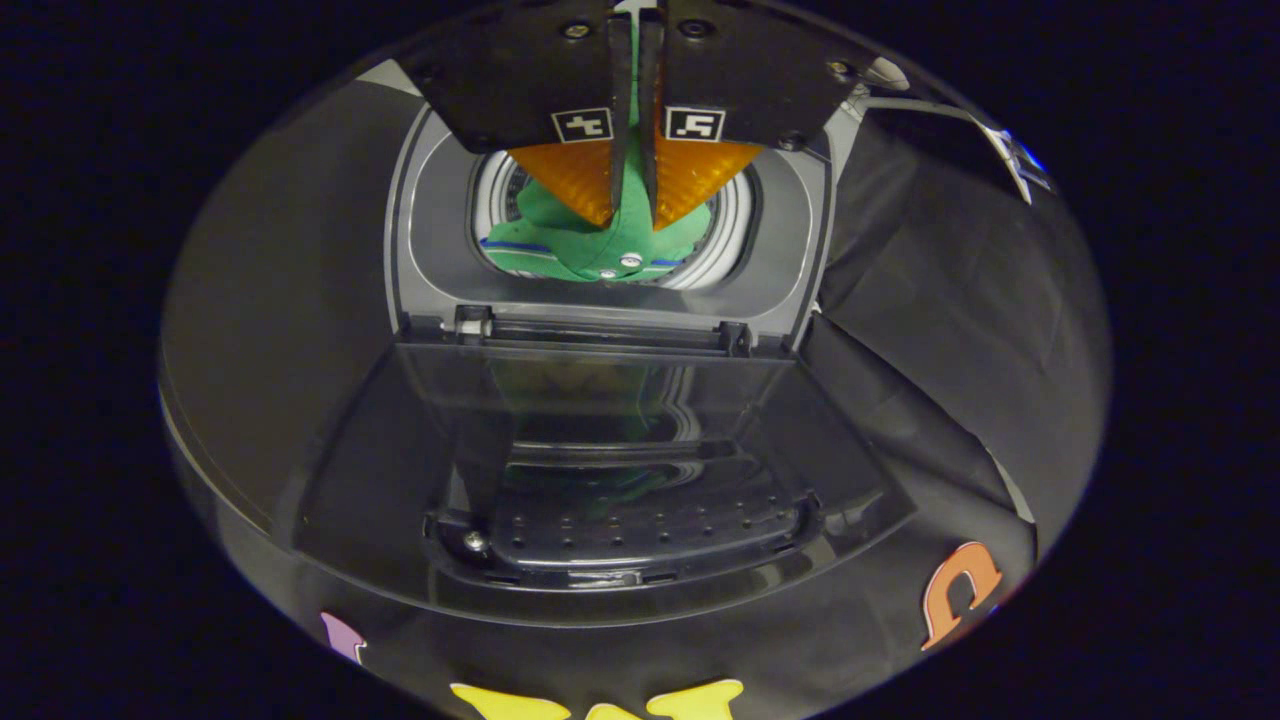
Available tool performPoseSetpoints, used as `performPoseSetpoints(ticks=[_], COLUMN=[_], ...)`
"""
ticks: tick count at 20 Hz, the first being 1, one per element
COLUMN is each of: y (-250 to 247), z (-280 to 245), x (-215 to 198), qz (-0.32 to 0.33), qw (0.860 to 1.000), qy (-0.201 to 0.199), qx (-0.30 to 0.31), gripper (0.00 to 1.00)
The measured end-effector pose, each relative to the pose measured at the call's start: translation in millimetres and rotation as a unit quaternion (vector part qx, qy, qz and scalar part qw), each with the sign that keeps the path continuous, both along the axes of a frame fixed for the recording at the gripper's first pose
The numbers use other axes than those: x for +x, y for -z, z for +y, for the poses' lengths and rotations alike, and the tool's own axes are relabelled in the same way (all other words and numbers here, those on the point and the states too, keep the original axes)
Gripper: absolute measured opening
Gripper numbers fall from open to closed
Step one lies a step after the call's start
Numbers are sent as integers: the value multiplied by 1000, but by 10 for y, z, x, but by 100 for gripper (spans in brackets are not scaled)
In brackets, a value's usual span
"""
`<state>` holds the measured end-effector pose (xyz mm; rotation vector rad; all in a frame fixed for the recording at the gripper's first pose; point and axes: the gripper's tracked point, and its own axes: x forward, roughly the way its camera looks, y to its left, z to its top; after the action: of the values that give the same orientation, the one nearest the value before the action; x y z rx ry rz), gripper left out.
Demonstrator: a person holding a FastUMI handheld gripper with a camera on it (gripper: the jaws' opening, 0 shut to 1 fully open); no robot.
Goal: Put the clothes into the washing machine and then close the washing machine lid.
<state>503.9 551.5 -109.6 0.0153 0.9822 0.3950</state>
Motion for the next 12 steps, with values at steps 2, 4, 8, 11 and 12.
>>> performPoseSetpoints(ticks=[2, 4, 8, 11, 12], y=[19, 47, 61, 89, 122], z=[-28, -39, -138, -192, -186], x=[16, 0, -19, -45, -69], qz=[0, 1, -17, -20, -18], qw=[1000, 1000, 999, 999, 999], qy=[5, 3, 19, 27, 28], qx=[-6, -3, -20, -26, -24], gripper=[9, 19, 66, 98, 98])
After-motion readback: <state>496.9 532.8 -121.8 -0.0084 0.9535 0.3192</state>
